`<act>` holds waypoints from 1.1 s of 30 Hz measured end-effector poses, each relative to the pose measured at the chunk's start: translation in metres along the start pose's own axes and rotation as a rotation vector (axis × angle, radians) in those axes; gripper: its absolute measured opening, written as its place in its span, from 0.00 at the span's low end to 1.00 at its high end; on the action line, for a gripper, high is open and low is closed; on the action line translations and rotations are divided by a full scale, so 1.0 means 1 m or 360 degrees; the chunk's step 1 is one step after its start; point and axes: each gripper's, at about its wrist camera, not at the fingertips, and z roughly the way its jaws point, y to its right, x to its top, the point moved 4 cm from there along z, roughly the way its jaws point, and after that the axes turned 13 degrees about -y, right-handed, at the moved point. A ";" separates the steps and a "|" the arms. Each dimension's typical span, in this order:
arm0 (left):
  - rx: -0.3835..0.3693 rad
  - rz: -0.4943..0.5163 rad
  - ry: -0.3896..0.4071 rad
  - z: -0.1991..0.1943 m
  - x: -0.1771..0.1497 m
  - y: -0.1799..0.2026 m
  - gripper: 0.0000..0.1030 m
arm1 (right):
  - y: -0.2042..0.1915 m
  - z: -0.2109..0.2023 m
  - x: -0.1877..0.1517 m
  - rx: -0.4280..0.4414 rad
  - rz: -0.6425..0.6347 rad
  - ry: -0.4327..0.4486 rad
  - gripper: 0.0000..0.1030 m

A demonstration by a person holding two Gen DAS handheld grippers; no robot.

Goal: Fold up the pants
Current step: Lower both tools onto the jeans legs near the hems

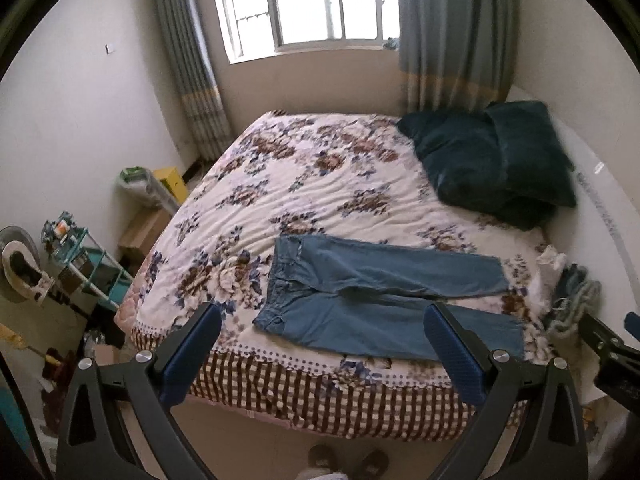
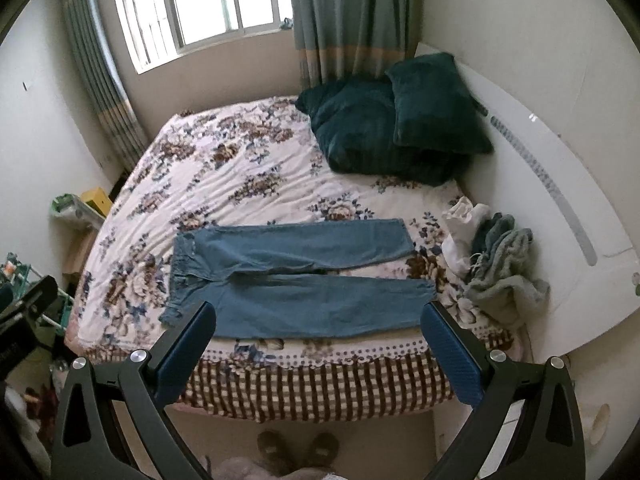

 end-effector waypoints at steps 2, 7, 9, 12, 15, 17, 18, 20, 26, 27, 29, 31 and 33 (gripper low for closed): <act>0.0023 0.0012 -0.0053 0.028 0.005 0.005 1.00 | 0.005 0.033 0.011 -0.0015 -0.0011 -0.0034 1.00; 0.0062 0.0051 -0.0190 0.096 0.026 0.015 1.00 | 0.009 0.115 0.047 0.0027 0.0037 -0.0133 1.00; 0.0065 0.0084 -0.0235 0.131 0.045 0.023 1.00 | 0.011 0.141 0.062 0.0027 0.0057 -0.0145 1.00; 0.0065 0.0147 -0.0279 0.176 0.071 0.036 1.00 | 0.015 0.196 0.093 -0.0012 0.0083 -0.0167 1.00; 0.0060 0.0247 -0.0354 0.242 0.108 0.055 1.00 | 0.018 0.272 0.136 -0.0087 0.0107 -0.0264 1.00; 0.0058 0.0301 -0.0404 0.281 0.127 0.066 1.00 | 0.022 0.317 0.159 -0.0108 0.0123 -0.0344 1.00; 0.0061 0.0333 -0.0424 0.300 0.137 0.072 1.00 | 0.024 0.337 0.170 -0.0112 0.0127 -0.0374 1.00; 0.0082 0.0437 -0.0456 0.346 0.155 0.089 1.00 | 0.025 0.397 0.199 -0.0149 0.0092 -0.0456 1.00; 0.0166 0.0797 -0.0597 0.478 0.183 0.140 1.00 | 0.025 0.546 0.253 -0.0214 -0.0144 -0.0639 1.00; 0.0177 0.0850 -0.0617 0.497 0.185 0.147 1.00 | 0.022 0.570 0.258 -0.0215 -0.0191 -0.0670 1.00; 0.0189 0.0961 -0.0649 0.538 0.186 0.164 1.00 | 0.015 0.626 0.268 -0.0212 -0.0327 -0.0741 1.00; 0.0192 0.1049 -0.0699 0.574 0.187 0.176 1.00 | 0.010 0.675 0.275 -0.0232 -0.0441 -0.0800 1.00; 0.0189 0.1127 -0.0761 0.609 0.187 0.186 1.00 | 0.001 0.712 0.273 -0.0228 -0.0570 -0.0860 1.00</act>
